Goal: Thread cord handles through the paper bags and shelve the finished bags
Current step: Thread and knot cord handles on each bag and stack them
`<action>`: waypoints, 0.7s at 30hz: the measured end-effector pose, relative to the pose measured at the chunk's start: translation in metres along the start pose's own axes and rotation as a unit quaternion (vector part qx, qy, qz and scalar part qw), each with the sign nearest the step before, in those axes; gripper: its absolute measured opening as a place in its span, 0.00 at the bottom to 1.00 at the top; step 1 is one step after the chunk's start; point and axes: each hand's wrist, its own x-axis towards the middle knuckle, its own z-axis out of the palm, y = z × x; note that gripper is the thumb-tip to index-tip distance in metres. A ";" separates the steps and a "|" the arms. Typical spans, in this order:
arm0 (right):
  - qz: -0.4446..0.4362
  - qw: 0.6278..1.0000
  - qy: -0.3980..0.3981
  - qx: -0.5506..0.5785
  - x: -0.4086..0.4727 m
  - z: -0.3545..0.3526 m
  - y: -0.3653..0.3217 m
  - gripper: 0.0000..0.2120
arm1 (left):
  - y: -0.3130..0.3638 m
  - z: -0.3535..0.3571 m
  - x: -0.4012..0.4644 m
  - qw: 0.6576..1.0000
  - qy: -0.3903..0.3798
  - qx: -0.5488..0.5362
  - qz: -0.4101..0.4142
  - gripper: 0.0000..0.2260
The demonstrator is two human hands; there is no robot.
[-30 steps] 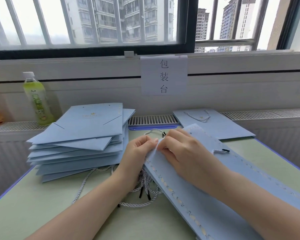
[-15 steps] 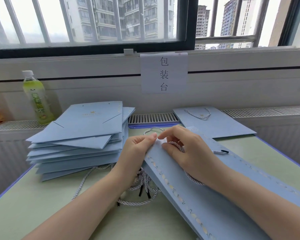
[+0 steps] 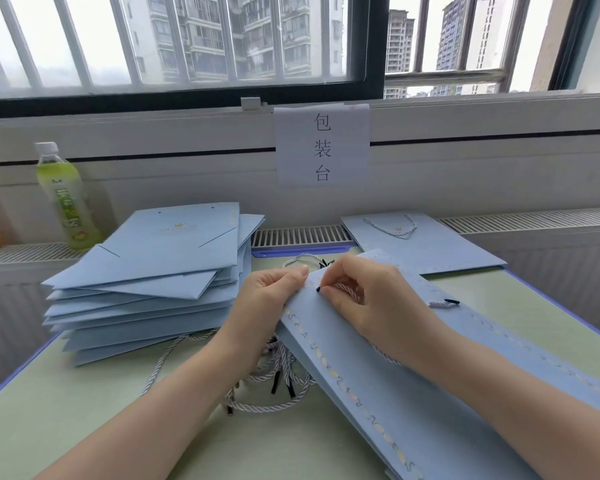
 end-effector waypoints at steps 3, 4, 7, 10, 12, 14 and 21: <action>-0.053 0.997 -0.004 -0.063 0.001 -0.002 0.000 0.01 | 0.000 -0.001 0.000 1.000 -0.002 0.019 0.020 0.19; -0.060 0.996 -0.004 -0.070 0.001 -0.003 0.000 0.02 | 0.000 -0.001 0.000 0.999 -0.007 0.030 0.031 0.20; -0.028 0.999 0.001 -0.035 0.003 -0.008 -0.002 0.02 | 0.004 0.001 -0.001 0.996 -0.027 0.064 0.062 0.21; 0.056 0.994 -0.025 0.096 0.004 -0.010 -0.004 0.07 | 0.005 0.005 -0.002 0.991 -0.039 0.104 0.075 0.21; 0.105 0.977 -0.036 0.179 0.005 -0.014 -0.005 0.06 | 0.002 0.005 0.000 0.988 -0.020 0.130 0.077 0.19; 0.143 0.961 -0.038 0.235 0.007 -0.017 -0.007 0.06 | -0.001 0.003 0.001 0.987 -0.006 0.146 0.072 0.20; 0.197 0.904 0.125 0.359 0.016 -0.032 -0.001 0.08 | -0.001 0.001 0.002 0.978 0.068 0.192 0.050 0.16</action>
